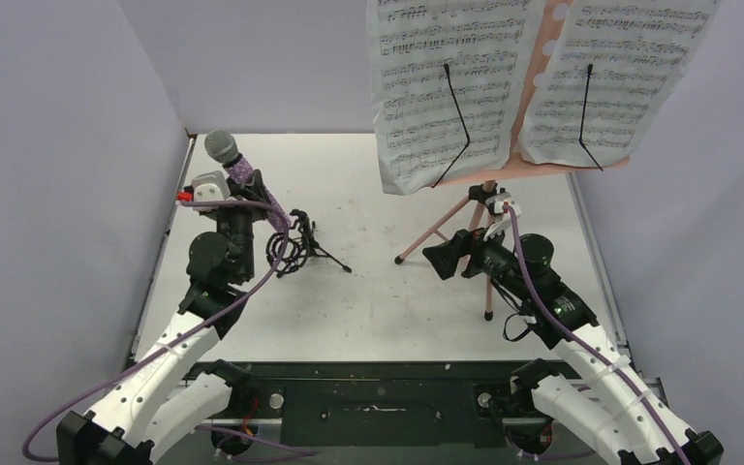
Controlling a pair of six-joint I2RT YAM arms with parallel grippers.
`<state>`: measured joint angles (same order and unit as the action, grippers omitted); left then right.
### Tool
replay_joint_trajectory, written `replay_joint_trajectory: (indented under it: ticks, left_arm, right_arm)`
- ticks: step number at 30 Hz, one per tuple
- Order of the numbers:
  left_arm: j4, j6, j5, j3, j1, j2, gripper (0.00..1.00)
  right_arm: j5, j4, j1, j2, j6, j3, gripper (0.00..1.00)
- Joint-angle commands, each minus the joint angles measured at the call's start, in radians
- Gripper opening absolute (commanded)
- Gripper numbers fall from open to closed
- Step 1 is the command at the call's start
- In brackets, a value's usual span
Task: Set up the instrument practice props
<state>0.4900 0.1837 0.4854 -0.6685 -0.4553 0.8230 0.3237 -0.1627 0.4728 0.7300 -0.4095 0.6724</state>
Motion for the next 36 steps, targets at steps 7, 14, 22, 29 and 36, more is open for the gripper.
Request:
replay_joint_trajectory:
  ticks: [7,14,22,29,36]
  left_arm:
    - [0.068,-0.337,0.607,0.048,-0.024,0.070,0.00]
    - [-0.034,-0.292,0.541,0.104,-0.060,0.041,0.00]
    - [-0.040,-0.316,0.451,0.157,-0.223,0.014,0.00]
    - [-0.075,-0.285,0.327,0.093,-0.335,0.040,0.00]
    - [-0.005,-0.225,0.255,0.056,-0.366,0.113,0.00]
  right_arm:
    - [0.011,0.078,0.005,0.009,-0.006,-0.003,0.90]
    - [0.014,0.084,0.004,0.018,-0.009,-0.006,0.90]
    - [0.015,0.086,0.005,0.010,-0.013,-0.008,0.90]
    - [0.004,0.054,0.006,-0.005,-0.002,0.004,0.90]
    - [-0.001,0.043,0.004,-0.024,0.002,-0.002,0.90]
